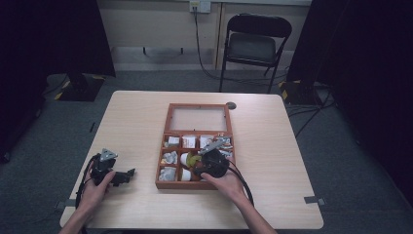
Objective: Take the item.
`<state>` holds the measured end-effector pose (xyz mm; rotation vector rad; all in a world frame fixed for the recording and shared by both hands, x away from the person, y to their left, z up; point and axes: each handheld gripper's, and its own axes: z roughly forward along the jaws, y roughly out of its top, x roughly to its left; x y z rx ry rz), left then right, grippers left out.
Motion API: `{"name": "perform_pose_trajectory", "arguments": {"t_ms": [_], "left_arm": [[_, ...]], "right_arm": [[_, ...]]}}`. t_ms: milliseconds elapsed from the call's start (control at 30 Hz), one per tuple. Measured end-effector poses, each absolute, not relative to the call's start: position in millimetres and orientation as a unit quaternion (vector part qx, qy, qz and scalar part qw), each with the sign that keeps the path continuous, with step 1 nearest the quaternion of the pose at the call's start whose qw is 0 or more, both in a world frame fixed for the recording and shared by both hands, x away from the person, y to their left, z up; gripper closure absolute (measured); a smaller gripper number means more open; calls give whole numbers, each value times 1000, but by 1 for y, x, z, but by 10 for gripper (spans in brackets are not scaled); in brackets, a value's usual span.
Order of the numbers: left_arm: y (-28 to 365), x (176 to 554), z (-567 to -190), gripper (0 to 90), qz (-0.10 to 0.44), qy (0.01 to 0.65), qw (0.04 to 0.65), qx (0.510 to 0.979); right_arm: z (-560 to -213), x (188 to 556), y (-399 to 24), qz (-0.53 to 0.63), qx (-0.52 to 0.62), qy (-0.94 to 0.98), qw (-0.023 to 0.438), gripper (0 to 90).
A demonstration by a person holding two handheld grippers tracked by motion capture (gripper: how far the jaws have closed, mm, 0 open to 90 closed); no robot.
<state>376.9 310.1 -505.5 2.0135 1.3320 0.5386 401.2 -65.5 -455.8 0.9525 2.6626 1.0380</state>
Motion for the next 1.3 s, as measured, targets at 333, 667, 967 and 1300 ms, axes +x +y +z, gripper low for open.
{"name": "perform_pose_trajectory", "arguments": {"t_ms": [333,667,967,1300], "left_arm": [[310,377,-506,0,204,508,328,769],[310,377,-505,0,205,509,328,769],[310,377,-505,0,205,509,328,769],[310,377,-506,0,204,509,328,769]], "right_arm": [[-448,401,-72,375,318,868,72,552],[-441,401,-77,395,323,857,72,552],[-427,401,-88,413,330,845,77,552],[-412,399,-101,432,333,834,87,552]]}}
